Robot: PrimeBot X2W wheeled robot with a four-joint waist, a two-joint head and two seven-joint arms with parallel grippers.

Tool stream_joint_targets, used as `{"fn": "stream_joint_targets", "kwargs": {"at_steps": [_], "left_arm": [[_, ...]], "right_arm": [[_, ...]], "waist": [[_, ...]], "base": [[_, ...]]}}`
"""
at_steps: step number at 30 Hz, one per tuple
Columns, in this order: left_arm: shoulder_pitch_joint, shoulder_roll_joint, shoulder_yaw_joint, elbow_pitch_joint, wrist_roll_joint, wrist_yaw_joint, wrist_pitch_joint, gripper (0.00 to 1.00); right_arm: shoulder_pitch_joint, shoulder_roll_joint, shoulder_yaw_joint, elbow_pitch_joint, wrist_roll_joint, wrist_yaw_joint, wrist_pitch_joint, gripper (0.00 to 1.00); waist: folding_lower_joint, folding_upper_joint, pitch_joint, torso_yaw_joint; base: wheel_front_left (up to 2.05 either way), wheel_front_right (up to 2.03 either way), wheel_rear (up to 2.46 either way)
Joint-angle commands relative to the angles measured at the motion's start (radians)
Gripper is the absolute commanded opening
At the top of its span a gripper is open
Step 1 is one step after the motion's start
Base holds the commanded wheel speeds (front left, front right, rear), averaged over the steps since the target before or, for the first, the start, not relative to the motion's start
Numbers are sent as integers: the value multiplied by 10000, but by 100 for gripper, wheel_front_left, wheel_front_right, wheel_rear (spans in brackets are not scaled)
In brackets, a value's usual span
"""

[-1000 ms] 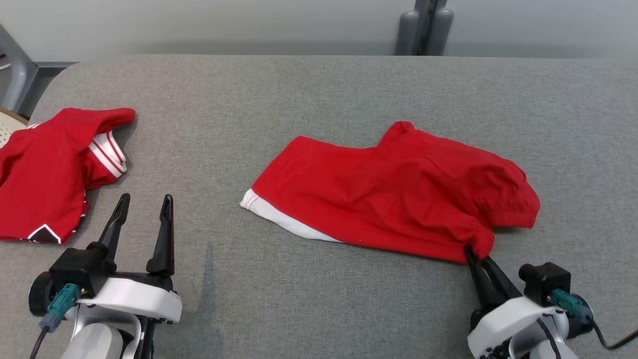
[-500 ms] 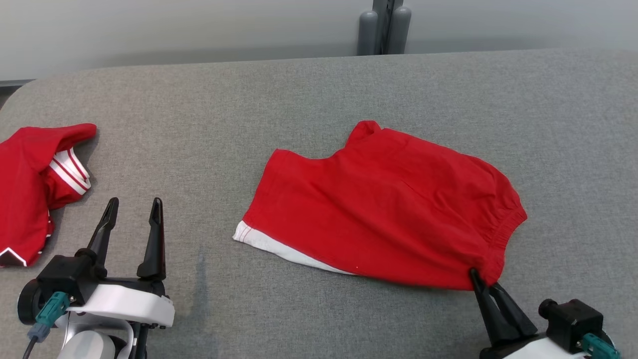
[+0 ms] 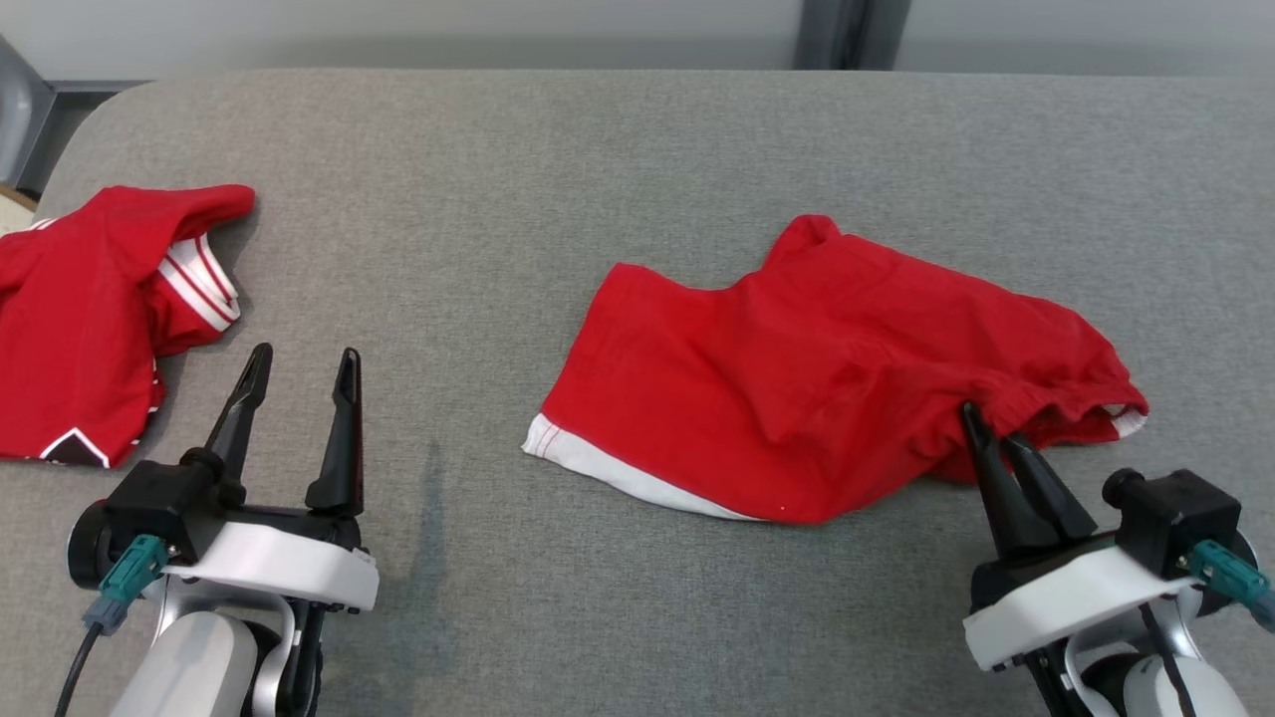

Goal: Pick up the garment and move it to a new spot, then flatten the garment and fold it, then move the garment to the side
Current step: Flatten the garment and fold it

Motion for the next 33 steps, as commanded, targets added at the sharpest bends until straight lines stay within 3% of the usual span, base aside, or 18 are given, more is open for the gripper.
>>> {"fn": "stream_joint_targets", "kwargs": {"at_steps": [1,10,18,19,20,21,22,27,33], "left_arm": [[-246,-44,-42,64,50,-83,-54,100],[-809,-419,-319,379,190,-355,-129,100],[-1051,-584,-332,697,313,-565,-173,100],[-1042,-591,-328,727,316,-581,-177,100],[-1042,-591,-328,727,316,-581,-177,100],[-1023,-597,-318,752,340,-589,-179,100],[-991,-577,-288,755,367,-588,-177,100],[-789,-500,-147,792,407,-563,-184,100],[-447,-376,34,726,440,-440,-186,100]], "right_arm": [[-308,-98,-37,160,-17,1,-10,0],[-1906,-382,-159,1665,140,1,-136,0],[-3365,-372,260,4281,359,1,-575,0],[-3494,-352,324,4524,388,1,-673,24],[-3494,-352,324,4524,388,1,-673,24],[-3595,-340,403,4719,413,1,-780,81],[-3667,-316,488,4891,478,1,-872,100],[-3722,-313,732,5126,643,1,-1389,100],[-3019,-404,660,4332,715,1,-1641,100]], "waist": [[0,0,171,295],[0,0,648,1138],[0,0,701,1289],[0,0,691,1273],[0,0,691,1273],[0,0,664,1249],[0,0,640,1204],[0,0,510,886],[0,0,186,367]], "base": [[0,0,0],[0,0,0],[0,0,0],[0,0,0],[0,0,0],[0,0,0],[0,0,0],[0,0,0],[0,0,0]]}}
